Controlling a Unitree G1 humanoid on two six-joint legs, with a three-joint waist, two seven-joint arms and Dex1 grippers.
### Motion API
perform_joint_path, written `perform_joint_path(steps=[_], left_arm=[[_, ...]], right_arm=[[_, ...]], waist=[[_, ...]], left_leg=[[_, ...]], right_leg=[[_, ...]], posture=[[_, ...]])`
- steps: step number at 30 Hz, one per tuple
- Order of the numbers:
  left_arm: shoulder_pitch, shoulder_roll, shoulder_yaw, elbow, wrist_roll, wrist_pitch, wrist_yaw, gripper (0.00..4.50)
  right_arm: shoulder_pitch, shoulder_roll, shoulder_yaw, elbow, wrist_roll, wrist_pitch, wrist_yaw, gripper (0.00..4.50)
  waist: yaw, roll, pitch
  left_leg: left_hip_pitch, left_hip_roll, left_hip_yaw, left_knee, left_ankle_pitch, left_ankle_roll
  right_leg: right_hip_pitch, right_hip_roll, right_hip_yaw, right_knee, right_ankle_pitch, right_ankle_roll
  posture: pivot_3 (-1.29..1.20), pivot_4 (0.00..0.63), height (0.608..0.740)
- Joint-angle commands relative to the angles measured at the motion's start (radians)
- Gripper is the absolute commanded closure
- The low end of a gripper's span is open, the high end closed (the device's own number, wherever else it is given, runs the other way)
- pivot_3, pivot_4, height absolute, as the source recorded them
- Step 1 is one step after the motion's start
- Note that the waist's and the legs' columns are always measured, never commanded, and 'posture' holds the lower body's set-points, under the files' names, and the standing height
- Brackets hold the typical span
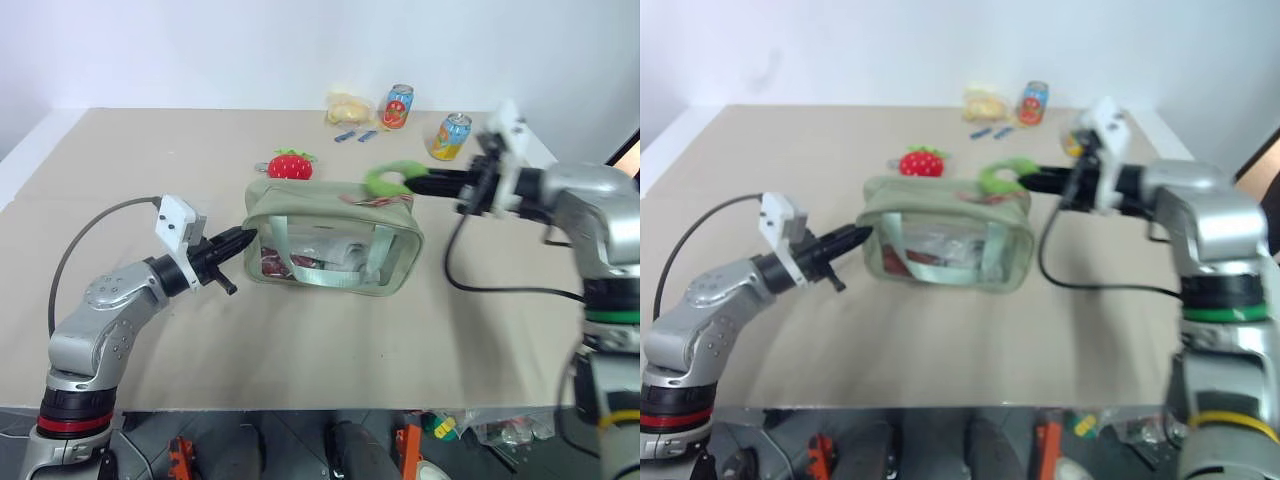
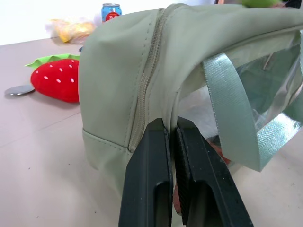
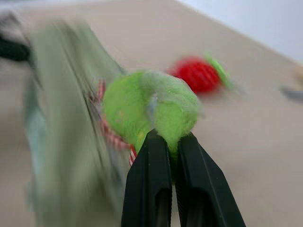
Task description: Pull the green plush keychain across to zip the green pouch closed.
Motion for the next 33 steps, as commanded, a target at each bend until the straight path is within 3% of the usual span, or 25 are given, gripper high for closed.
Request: perform_joint_path(steps=[1,4,8,14,22,29,33], left_arm=[[0.016,0.013,-0.003,-0.031,0.005,0.013,0.01,4.5],[0.017,0.026,-0.004,-0.025,0.013,0.012,0.005,4.5],[0.013,0.026,-0.01,-0.027,0.012,0.016,0.008,4.5],[-0.004,0.029,-0.019,-0.014,0.02,0.011,0.009,4.5],[-0.015,0.024,-0.02,-0.011,0.019,0.016,0.014,4.5],[-0.009,0.02,-0.024,-0.022,0.021,0.021,0.015,4.5],[-0.007,0.024,-0.034,-0.021,0.037,0.011,0.012,4.5]], right_arm=[[0.069,-0.099,-0.033,-0.055,-0.042,-0.032,0.01,4.47],[0.157,-0.164,-0.034,-0.095,-0.064,-0.014,-0.006,4.47],[0.189,-0.15,-0.03,-0.145,-0.057,0.001,-0.04,4.47],[0.251,-0.015,0.036,-0.208,-0.059,-0.001,-0.128,4.47],[0.341,0.134,0.154,-0.13,-0.201,-0.149,-0.245,4.47],[0.308,0.213,0.127,-0.041,-0.249,-0.271,-0.319,4.47],[0.281,0.232,0.073,-0.048,-0.192,-0.26,-0.315,4.47]], waist=[[-0.003,0.0,0.0],[-0.003,0.0,0.0],[-0.009,0.0,0.0],[-0.015,-0.002,-0.002],[-0.018,-0.002,-0.002],[-0.019,-0.002,-0.001],[-0.02,-0.002,-0.001]], left_leg=[[0.001,0.0,0.0,0.0,0.0,0.0],[0.004,0.0,0.0,0.0,0.001,0.001],[0.007,0.0,0.002,0.001,0.002,0.0],[0.008,0.0,0.002,0.001,0.004,-0.002],[0.008,-0.001,0.002,0.0,0.004,-0.002],[0.015,0.0,0.002,0.001,0.004,-0.002],[0.015,0.0,0.002,0.001,0.004,-0.002]], right_leg=[[0.0,0.0,0.0,0.0,0.0,0.0],[0.002,0.0,0.0,0.001,-0.001,-0.003],[0.004,0.0,0.002,0.001,0.0,-0.003],[0.006,0.0,0.003,0.001,0.001,-0.002],[0.006,0.0,0.004,0.001,0.001,-0.001],[0.012,0.001,0.004,0.001,0.001,-0.002],[0.013,0.001,0.004,0.001,0.001,-0.002]], posture=[[0.0,0.15,0.74],[0.0,0.15,0.74],[0.0,0.15,0.74],[0.0,0.15,0.74],[0.0,0.15,0.74],[0.0,0.15,0.74],[0.0,0.15,0.74]])
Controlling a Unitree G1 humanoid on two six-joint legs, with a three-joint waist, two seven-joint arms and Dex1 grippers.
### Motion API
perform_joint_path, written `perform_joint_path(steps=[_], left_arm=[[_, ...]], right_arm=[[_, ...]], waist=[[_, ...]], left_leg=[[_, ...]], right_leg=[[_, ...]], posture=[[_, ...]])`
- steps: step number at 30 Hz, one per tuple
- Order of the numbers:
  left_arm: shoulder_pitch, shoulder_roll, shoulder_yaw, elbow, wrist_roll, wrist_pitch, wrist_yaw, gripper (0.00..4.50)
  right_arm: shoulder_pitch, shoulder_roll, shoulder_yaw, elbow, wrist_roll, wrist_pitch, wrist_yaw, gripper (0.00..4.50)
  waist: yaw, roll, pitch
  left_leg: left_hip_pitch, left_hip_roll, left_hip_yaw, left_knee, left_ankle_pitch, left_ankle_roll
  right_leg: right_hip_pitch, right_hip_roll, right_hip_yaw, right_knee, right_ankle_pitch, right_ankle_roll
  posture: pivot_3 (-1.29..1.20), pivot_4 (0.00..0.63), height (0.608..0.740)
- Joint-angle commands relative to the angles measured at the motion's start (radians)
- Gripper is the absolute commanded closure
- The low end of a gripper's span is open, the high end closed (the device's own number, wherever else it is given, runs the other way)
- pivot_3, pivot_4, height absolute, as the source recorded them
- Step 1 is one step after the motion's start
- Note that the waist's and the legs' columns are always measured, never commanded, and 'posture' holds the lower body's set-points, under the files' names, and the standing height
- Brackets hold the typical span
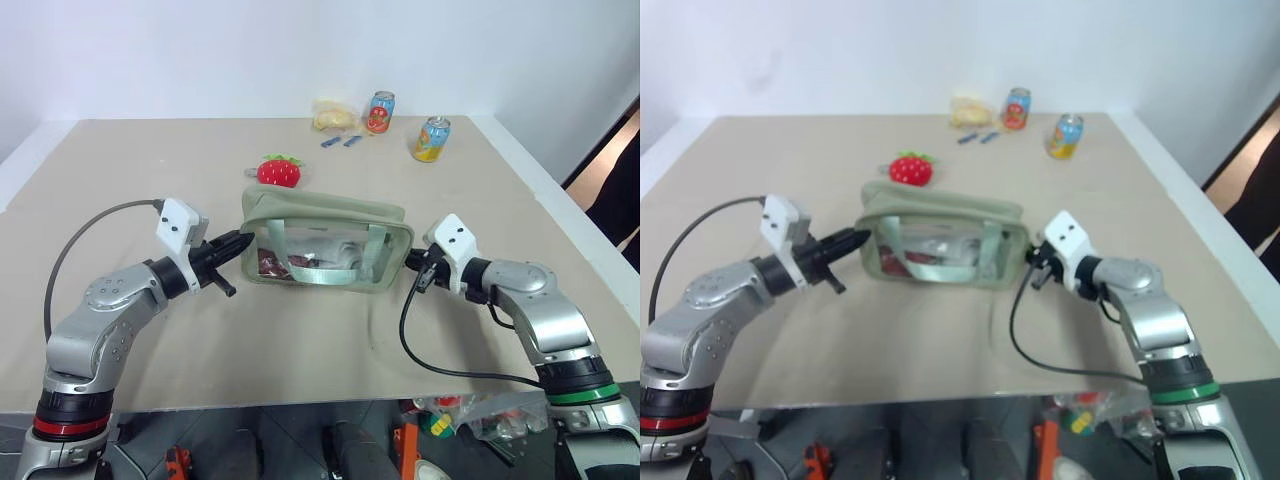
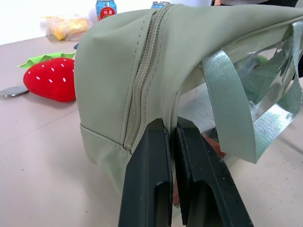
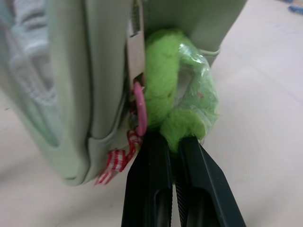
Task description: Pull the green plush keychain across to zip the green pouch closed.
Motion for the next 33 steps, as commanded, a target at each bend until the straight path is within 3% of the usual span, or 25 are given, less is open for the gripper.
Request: perform_joint_path(steps=[1,2,4,5,7,15,16,17,18,25,33], left_arm=[[-0.001,0.009,-0.015,-0.023,0.014,-0.01,-0.007,4.5],[-0.001,0.004,-0.008,-0.023,0.002,-0.005,-0.008,4.5],[-0.004,0.0,0.007,-0.025,-0.031,0.012,-0.022,4.5],[-0.007,0.001,0.012,-0.025,-0.042,0.021,-0.024,3.93],[-0.015,0.007,0.017,-0.024,-0.059,0.035,-0.029,3.47],[-0.045,0.035,0.014,-0.008,-0.059,0.036,-0.068,0.75],[-0.048,0.037,0.013,-0.006,-0.057,0.036,-0.071,0.4],[-0.054,0.039,0.013,-0.002,-0.055,0.037,-0.073,0.07],[-0.062,0.04,0.013,0.001,-0.055,0.039,-0.074,0.03],[-0.083,0.05,0.004,0.007,-0.053,0.049,-0.085,0.03],[-0.088,0.102,0.152,-0.022,-0.155,0.1,-0.068,0.03]], right_arm=[[-0.038,0.013,-0.074,-0.022,0.071,0.033,0.016,4.47],[-0.043,0.012,-0.091,-0.032,0.097,0.06,0.029,4.47],[-0.05,0.0,-0.119,-0.063,0.156,0.113,0.067,3.79],[-0.05,-0.011,-0.132,-0.085,0.183,0.136,0.086,3.46],[-0.045,-0.035,-0.157,-0.135,0.232,0.177,0.123,2.89],[-0.001,-0.129,-0.294,-0.255,0.392,0.327,0.159,0.16],[-0.003,-0.134,-0.311,-0.258,0.409,0.345,0.154,0.0],[-0.01,-0.137,-0.328,-0.257,0.419,0.357,0.139,0.0],[-0.02,-0.133,-0.347,-0.254,0.436,0.374,0.121,0.0],[-0.021,-0.115,-0.35,-0.273,0.458,0.379,0.071,0.0],[0.025,-0.244,-0.494,-0.379,0.652,0.582,0.08,0.0]], waist=[[0.0,0.0,0.0],[0.0,0.0,0.0],[0.0,0.0,0.0],[0.0,0.0,0.0],[0.0,0.001,0.0],[0.0,0.001,0.001],[0.0,0.001,0.001],[0.0,0.001,0.001],[0.0,0.001,0.001],[-0.001,0.0,0.001],[0.0,0.001,0.001]], left_leg=[[0.0,0.0,0.0,0.0,0.0,0.0],[0.0,0.0,0.0,0.0,0.0,0.0],[0.0,0.0,0.0,-0.001,0.0,0.0],[-0.001,0.0,0.0,-0.001,0.0,0.0],[-0.001,0.0,0.0,-0.001,0.0,0.0],[-0.002,0.0,-0.001,-0.003,0.0,0.0],[-0.002,0.0,-0.001,-0.003,0.0,0.0],[-0.002,0.0,-0.001,-0.003,0.0,0.0],[-0.002,0.0,-0.001,-0.003,0.0,0.0],[-0.002,0.0,-0.001,-0.003,0.0,0.0],[-0.009,0.0,-0.001,-0.003,0.0,0.0]], right_leg=[[0.0,0.0,0.0,0.0,0.0,0.0],[0.0,0.0,0.0,0.0,0.0,0.0],[0.0,0.0,0.0,0.0,0.0,0.0],[0.0,0.0,0.0,0.0,0.0,0.0],[0.0,0.0,0.0,0.0,0.0,0.0],[-0.002,0.001,-0.001,0.0,-0.001,-0.002],[-0.002,0.001,-0.001,0.0,-0.001,-0.002],[-0.002,0.001,0.0,0.0,-0.001,-0.002],[-0.002,0.0,0.0,0.0,-0.001,-0.002],[-0.003,0.001,0.0,0.0,-0.001,-0.001],[-0.01,0.0,0.0,0.0,-0.001,0.0]], posture=[[0.0,0.15,0.74],[0.0,0.15,0.74],[0.0,0.15,0.74],[0.0,0.15,0.74],[0.0,0.15,0.74],[0.0,0.15,0.74],[0.0,0.15,0.74],[0.0,0.15,0.74],[0.0,0.15,0.74],[0.0,0.15,0.74],[0.0,0.15,0.74]])
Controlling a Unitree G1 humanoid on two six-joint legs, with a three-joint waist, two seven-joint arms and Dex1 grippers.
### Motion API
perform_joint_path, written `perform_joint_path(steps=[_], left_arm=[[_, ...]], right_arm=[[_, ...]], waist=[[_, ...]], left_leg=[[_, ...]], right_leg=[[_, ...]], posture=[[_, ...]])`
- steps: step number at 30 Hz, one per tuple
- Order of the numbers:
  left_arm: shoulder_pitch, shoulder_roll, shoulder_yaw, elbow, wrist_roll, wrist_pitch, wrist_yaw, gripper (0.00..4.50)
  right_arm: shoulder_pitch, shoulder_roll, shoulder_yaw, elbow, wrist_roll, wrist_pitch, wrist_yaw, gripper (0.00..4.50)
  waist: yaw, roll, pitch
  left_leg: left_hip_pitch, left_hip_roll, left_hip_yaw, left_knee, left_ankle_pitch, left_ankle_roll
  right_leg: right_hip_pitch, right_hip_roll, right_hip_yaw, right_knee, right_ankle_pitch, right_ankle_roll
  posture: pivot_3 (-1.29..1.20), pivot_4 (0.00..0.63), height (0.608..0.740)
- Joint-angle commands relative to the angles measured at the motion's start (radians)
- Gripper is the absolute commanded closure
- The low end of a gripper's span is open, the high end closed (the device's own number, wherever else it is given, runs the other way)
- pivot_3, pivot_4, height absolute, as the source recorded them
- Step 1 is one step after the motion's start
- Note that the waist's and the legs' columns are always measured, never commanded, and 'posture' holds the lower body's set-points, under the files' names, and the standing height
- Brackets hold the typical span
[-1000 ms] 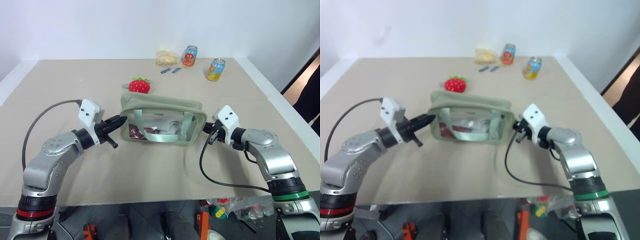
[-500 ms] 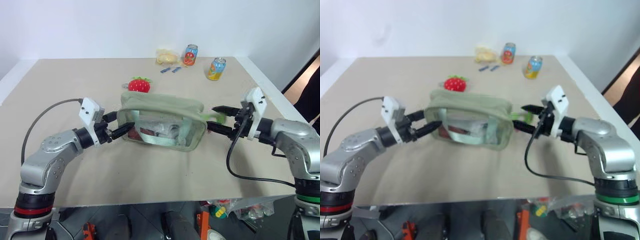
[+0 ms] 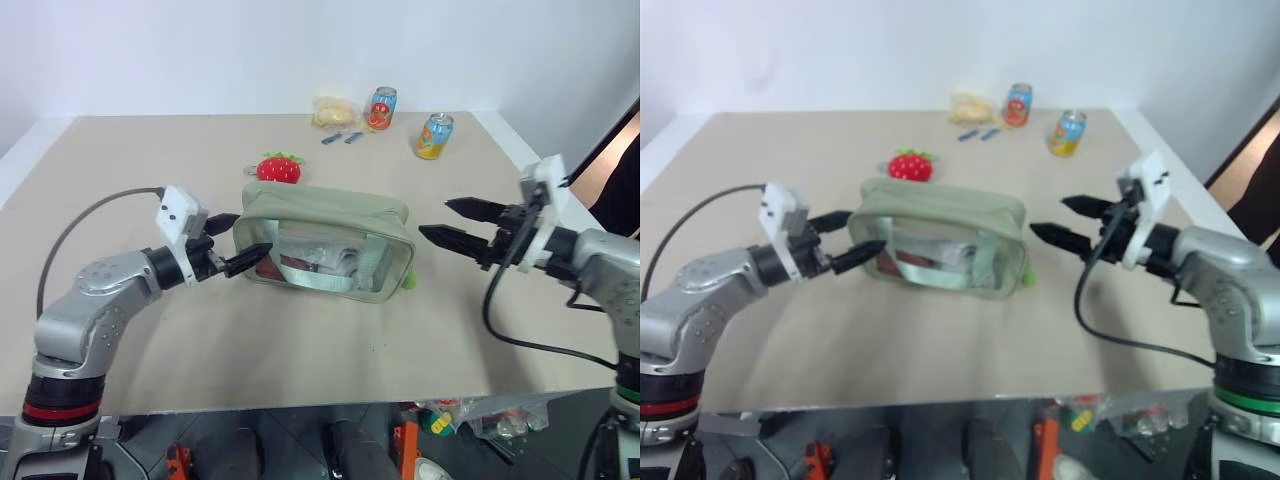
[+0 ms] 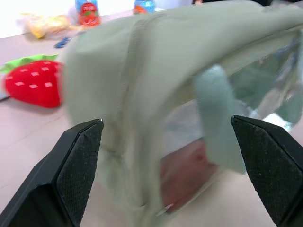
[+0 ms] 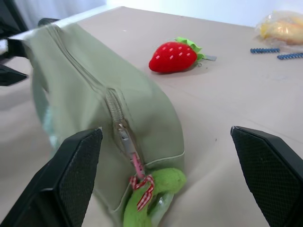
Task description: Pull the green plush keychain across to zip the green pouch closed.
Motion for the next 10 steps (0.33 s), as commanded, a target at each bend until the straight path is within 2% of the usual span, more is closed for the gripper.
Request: perform_joint_path(steps=[1,3,5,10], left_arm=[[-0.002,0.034,0.115,-0.06,-0.092,0.034,0.007,0.03],[0.045,0.041,0.146,-0.093,-0.101,0.047,0.033,0.03],[0.115,0.05,0.141,-0.119,-0.04,0.02,0.067,0.03],[0.286,0.02,0.055,-0.137,0.163,-0.136,0.137,0.03]], right_arm=[[0.057,-0.054,-0.07,-0.11,0.083,0.062,0.01,0.0],[0.112,-0.042,-0.089,-0.169,0.113,0.079,-0.023,0.0],[0.179,0.0,-0.099,-0.237,0.13,0.077,-0.072,0.0],[0.385,0.137,-0.043,-0.323,-0.042,-0.114,-0.19,0.0]], waist=[[0.0,0.0,0.0],[0.0,0.0,0.0],[-0.001,0.0,0.0],[0.001,0.0,0.0]], left_leg=[[0.0,0.0,0.0,0.0,0.0,0.0],[0.0,0.001,-0.001,0.0,-0.001,0.001],[0.001,0.0,0.0,-0.001,-0.001,0.001],[0.001,0.001,0.0,-0.001,0.0,0.0]], right_leg=[[0.0,0.0,0.0,0.0,0.0,0.0],[0.0,0.0,-0.001,0.0,0.0,0.001],[0.0,0.0,0.0,0.0,-0.001,0.001],[0.0,0.0,0.0,0.0,-0.002,-0.002]], posture=[[0.0,0.15,0.74],[0.0,0.15,0.74],[0.0,0.15,0.74],[0.0,0.15,0.74]])
